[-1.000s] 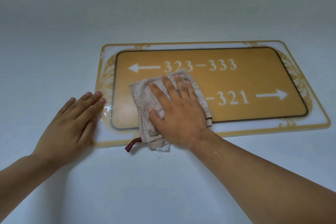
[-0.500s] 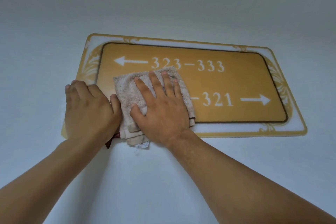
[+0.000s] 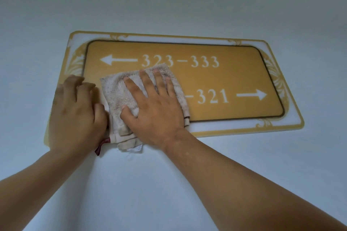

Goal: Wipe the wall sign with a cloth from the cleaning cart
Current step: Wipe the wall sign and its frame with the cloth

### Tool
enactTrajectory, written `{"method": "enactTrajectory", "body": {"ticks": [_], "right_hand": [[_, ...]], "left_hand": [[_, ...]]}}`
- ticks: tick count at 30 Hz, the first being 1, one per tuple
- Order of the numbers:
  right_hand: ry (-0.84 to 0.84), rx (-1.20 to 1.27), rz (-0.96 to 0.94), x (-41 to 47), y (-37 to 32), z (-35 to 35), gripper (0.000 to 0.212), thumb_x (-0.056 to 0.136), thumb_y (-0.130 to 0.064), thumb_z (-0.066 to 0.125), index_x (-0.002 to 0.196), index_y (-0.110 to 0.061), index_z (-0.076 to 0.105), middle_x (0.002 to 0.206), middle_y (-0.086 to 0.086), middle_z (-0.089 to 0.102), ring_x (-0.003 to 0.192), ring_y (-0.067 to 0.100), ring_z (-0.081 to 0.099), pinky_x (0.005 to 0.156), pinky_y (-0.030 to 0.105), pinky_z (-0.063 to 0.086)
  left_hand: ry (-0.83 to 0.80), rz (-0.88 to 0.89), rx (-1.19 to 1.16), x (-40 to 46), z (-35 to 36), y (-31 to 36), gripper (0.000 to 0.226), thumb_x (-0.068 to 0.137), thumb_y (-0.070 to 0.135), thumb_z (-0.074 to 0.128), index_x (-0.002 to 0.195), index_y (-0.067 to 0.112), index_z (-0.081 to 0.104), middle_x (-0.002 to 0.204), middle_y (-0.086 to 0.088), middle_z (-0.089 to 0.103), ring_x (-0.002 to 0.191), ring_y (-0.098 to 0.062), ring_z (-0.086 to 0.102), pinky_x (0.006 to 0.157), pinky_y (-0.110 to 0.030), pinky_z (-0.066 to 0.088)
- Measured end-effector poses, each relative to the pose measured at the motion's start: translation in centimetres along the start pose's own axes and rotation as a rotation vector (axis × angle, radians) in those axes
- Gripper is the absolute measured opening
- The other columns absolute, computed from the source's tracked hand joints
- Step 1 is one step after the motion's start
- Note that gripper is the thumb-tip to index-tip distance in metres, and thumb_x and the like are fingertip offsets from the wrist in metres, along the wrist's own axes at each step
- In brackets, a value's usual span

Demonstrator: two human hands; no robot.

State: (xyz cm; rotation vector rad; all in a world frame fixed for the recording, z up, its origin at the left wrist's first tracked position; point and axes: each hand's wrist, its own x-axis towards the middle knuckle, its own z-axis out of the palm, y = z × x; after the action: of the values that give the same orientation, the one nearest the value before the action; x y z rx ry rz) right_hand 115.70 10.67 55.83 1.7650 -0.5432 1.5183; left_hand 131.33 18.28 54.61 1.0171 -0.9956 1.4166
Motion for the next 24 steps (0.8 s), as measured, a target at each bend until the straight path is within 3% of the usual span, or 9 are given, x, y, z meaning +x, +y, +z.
{"method": "enactTrajectory", "body": {"ticks": [5,15,24], "right_hand": [[0.004,-0.016,-0.016,0.1,0.4,-0.3,0.069,0.095,-0.059,0.029,0.159,-0.035,0.021,0.169,0.005,0.012,0.155,0.029,-0.005,0.123,0.052,-0.003],[-0.053,-0.048,-0.021,-0.9,2.8,-1.3,0.069,0.096,-0.059,0.024,0.16,-0.036,0.014,0.17,0.004,0.005,0.154,0.028,-0.01,0.122,0.052,-0.002],[-0.039,-0.033,-0.039,-1.3,4.1,-1.7,0.068,0.095,-0.059,0.023,0.159,-0.036,0.016,0.17,0.004,0.008,0.155,0.028,-0.009,0.123,0.052,-0.001]], "left_hand": [[-0.092,0.028,-0.067,0.4,-0.5,0.3,0.052,0.087,0.019,0.033,0.131,0.001,0.055,0.145,-0.017,0.05,0.143,-0.032,0.036,0.118,-0.05,0.028],[-0.063,0.001,-0.055,0.2,-0.3,0.1,0.05,0.086,0.024,0.032,0.123,0.008,0.061,0.144,-0.008,0.055,0.141,-0.024,0.04,0.116,-0.049,0.033],[-0.063,0.083,0.056,0.4,-0.2,0.3,0.05,0.081,0.03,0.038,0.118,0.004,0.061,0.139,-0.015,0.057,0.136,-0.032,0.044,0.111,-0.048,0.036]]}}
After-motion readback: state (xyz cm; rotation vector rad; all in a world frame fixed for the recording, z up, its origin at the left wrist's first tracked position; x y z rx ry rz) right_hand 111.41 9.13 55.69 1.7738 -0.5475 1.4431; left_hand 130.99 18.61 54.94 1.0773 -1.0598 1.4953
